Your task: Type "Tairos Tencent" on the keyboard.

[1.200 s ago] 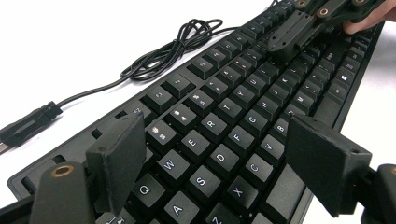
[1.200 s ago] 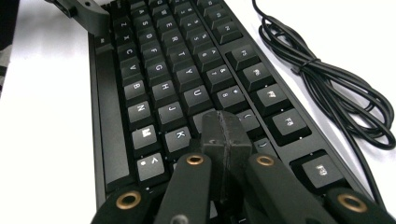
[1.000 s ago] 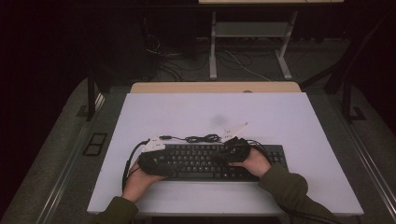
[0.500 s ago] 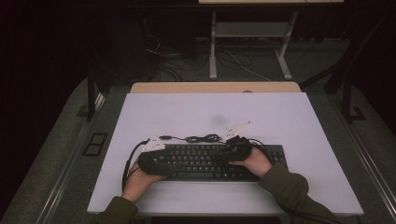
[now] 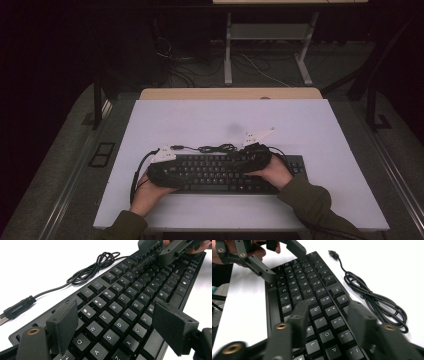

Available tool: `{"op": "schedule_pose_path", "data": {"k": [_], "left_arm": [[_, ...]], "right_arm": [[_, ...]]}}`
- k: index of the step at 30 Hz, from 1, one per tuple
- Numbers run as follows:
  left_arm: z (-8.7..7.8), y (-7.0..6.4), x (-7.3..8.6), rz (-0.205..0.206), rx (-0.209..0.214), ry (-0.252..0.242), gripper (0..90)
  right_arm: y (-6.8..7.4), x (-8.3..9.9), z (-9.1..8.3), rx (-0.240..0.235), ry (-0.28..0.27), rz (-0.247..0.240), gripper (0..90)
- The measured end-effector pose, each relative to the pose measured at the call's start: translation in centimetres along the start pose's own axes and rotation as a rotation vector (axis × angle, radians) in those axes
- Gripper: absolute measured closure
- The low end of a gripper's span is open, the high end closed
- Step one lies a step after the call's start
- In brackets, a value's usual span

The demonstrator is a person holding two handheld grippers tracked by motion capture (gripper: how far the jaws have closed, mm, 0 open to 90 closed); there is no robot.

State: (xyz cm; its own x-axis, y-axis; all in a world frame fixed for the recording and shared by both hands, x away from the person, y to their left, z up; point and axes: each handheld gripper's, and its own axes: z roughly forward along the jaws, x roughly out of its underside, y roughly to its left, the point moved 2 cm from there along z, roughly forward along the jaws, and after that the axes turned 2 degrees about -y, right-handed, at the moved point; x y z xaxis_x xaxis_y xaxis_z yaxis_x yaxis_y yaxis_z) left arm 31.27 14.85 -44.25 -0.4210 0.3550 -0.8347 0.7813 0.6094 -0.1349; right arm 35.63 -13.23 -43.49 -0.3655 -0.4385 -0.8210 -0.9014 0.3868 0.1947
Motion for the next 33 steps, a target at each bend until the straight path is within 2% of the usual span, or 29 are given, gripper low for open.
{"op": "schedule_pose_path", "data": {"k": [6,12,18,33], "left_arm": [[-0.2,0.0,0.0,-0.002,0.005,-0.004,22.2],[-0.6,0.2,0.1,0.004,0.002,-0.007,26.0],[-1.2,0.4,0.1,0.013,-0.001,-0.015,34.7],[-1.6,0.9,0.7,0.033,0.019,0.024,69.8]], "right_arm": [[-0.2,0.1,0.2,0.024,-0.024,0.016,28.9],[-0.4,0.3,0.6,0.047,-0.024,0.024,18.2],[-0.5,0.5,0.9,0.053,-0.023,0.034,17.6],[-0.7,0.6,0.9,0.061,-0.025,0.036,17.6]]}}
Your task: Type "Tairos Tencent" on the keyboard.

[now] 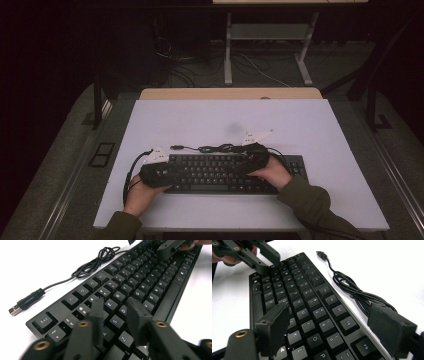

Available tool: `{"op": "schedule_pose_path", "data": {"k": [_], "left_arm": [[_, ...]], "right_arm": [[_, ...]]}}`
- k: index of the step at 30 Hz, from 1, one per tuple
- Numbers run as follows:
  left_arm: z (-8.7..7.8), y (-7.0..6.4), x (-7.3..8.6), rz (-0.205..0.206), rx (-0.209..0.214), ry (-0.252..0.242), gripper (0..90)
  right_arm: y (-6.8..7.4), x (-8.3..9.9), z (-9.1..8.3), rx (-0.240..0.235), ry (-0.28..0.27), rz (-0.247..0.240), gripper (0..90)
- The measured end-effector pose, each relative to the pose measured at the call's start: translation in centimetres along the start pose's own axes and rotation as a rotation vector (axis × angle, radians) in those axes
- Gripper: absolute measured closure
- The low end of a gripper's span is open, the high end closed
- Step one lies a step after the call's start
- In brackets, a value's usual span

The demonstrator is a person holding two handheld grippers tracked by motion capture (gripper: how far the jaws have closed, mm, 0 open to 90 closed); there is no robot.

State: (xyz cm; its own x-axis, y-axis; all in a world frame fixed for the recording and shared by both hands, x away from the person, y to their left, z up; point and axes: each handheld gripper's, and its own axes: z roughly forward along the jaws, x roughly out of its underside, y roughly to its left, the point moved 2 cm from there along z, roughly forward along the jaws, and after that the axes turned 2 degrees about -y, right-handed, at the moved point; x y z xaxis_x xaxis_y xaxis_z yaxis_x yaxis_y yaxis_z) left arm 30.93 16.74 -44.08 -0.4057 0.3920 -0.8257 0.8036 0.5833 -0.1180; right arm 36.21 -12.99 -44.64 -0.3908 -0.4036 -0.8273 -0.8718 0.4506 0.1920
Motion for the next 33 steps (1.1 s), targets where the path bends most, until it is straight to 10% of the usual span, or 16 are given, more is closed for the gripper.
{"op": "schedule_pose_path", "data": {"k": [8,33], "left_arm": [[0.1,-0.2,-0.1,-0.004,0.027,0.019,89.1],[1.7,-0.2,0.0,0.002,0.028,0.054,89.1]], "right_arm": [[0.0,0.1,0.1,0.000,0.007,-0.004,17.6],[0.0,0.1,0.1,0.001,0.003,-0.003,17.6]]}}
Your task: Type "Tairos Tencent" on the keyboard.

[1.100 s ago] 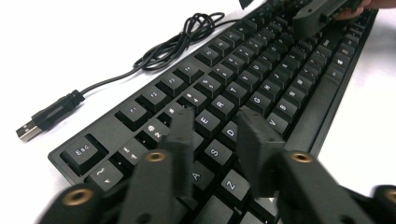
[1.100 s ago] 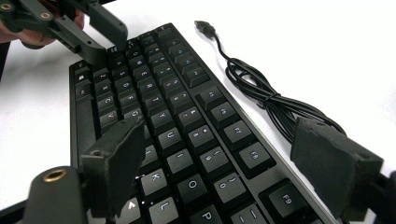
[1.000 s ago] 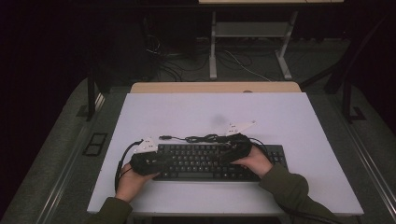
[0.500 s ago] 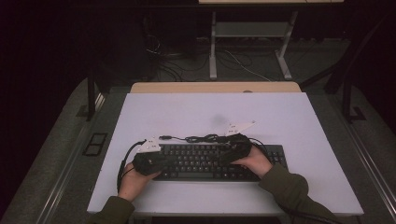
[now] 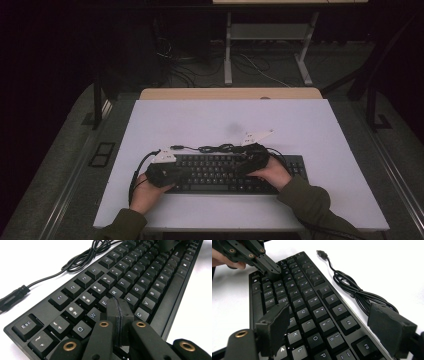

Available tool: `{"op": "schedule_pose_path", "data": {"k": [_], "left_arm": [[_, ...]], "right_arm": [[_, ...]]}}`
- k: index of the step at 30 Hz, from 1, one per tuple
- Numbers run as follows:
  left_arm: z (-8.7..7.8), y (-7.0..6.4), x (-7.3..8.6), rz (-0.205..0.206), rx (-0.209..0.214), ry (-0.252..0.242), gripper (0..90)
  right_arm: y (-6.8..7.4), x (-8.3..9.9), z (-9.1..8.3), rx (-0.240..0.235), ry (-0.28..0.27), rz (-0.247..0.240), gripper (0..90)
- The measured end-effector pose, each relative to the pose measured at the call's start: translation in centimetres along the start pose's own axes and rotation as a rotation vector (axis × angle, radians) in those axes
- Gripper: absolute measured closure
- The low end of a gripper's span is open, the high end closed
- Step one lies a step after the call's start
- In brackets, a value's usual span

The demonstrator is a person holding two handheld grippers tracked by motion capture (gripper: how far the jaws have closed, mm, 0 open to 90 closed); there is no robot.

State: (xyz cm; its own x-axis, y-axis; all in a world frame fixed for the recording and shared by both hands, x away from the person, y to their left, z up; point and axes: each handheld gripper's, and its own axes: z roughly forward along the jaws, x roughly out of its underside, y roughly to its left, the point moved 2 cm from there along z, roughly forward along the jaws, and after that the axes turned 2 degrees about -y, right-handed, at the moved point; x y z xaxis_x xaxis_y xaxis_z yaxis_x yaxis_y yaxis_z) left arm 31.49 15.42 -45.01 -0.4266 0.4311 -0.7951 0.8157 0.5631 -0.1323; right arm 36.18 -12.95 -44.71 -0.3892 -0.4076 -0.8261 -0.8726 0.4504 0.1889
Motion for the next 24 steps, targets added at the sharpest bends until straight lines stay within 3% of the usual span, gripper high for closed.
{"op": "schedule_pose_path", "data": {"k": [24], "left_arm": [[-0.16,0.13,0.03,0.001,-0.004,0.006,89.1]], "right_arm": [[0.02,-0.04,-0.01,0.000,-0.001,0.001,17.6]]}}
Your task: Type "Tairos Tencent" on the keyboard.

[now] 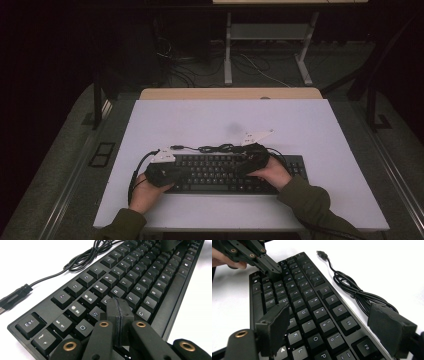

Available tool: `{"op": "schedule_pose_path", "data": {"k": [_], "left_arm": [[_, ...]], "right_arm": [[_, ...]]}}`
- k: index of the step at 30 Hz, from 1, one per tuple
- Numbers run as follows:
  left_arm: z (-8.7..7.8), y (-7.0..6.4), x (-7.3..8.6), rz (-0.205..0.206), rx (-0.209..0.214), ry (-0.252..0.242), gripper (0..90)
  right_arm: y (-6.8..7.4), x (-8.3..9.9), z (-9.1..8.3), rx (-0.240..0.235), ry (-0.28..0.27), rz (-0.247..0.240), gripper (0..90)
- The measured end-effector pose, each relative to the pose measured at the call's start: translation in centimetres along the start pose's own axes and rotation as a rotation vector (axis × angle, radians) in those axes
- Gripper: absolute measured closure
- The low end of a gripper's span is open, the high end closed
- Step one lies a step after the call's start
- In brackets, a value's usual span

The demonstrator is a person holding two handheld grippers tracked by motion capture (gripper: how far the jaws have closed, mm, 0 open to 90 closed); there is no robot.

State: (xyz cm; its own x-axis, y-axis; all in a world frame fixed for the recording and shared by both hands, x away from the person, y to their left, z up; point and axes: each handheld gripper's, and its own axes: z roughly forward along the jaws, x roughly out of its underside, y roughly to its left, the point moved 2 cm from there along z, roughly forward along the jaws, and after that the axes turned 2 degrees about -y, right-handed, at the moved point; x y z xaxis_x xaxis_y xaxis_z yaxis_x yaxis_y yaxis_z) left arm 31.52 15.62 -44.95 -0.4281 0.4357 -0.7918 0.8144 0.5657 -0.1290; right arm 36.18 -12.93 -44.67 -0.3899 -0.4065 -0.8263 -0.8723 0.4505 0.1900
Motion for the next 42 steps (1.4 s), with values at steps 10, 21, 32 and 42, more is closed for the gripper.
{"op": "schedule_pose_path", "data": {"k": [10,21,32,42], "left_arm": [[-0.4,-0.1,-0.2,0.001,-0.002,-0.015,89.1],[-0.9,-0.8,-0.6,0.008,0.013,-0.041,89.1],[-1.0,-1.6,-0.9,0.025,0.054,-0.045,89.1],[-0.5,-2.6,-1.0,0.054,0.108,-0.029,89.2]], "right_arm": [[0.0,0.0,0.0,0.002,0.000,-0.001,17.6],[0.0,0.0,-0.1,0.002,-0.002,0.001,17.6],[-0.1,-0.1,-0.1,0.004,-0.008,0.001,17.6],[-0.1,-0.1,-0.2,0.004,-0.009,0.001,17.6]]}}
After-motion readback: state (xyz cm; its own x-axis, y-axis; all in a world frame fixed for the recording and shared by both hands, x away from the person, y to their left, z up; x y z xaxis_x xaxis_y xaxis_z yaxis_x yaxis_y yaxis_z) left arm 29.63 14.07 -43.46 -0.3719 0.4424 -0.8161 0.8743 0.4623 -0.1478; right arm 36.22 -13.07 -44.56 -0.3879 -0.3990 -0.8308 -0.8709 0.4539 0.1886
